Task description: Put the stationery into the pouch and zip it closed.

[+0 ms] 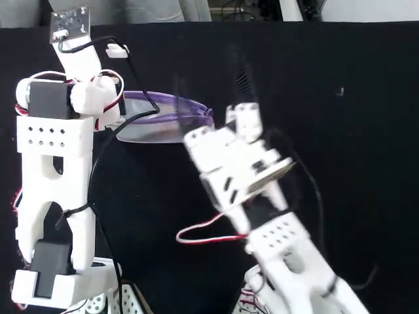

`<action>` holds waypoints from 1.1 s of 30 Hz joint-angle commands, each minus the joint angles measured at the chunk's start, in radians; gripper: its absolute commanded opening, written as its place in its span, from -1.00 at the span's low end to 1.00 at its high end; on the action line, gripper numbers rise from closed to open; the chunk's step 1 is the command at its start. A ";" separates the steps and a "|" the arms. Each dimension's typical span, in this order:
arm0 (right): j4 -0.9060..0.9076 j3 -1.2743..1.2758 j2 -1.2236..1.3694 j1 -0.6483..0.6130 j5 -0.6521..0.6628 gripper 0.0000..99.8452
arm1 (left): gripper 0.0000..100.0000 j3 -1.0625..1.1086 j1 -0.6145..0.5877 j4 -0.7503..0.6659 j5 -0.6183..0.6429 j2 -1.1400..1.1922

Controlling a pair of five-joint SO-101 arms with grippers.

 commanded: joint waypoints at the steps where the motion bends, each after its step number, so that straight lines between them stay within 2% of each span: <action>1: 0.631 -0.291 -0.182 0.133 -0.227 -0.38 | -0.94 -0.005 -0.019 -0.015 -0.006 -0.040; 5: 1.028 -0.515 -0.220 0.170 -0.241 -0.38 | -0.94 -0.004 -0.030 -0.015 -0.008 -0.035; 9: 1.313 -0.690 -0.196 0.169 -0.241 -0.38 | -0.94 0.048 -0.028 -0.046 -0.008 -0.041; 14: 1.536 -0.829 -0.116 0.169 -0.233 -0.38 | -0.94 0.099 -0.030 -0.072 -0.008 -0.041; 17: 1.603 -0.839 -0.048 0.167 -0.146 -0.38 | -0.94 0.099 -0.030 -0.074 -0.008 -0.041; 21: 1.556 -0.702 0.025 0.172 -0.061 -0.38 | -0.94 0.099 -0.030 -0.074 -0.008 -0.041; 28: 1.065 -0.257 0.035 0.167 0.031 -0.38 | -0.94 0.068 -0.105 -0.075 -0.009 -0.041; 33: 1.042 -0.177 0.038 0.141 0.031 -0.38 | -0.94 0.071 -0.133 -0.075 -0.046 -0.041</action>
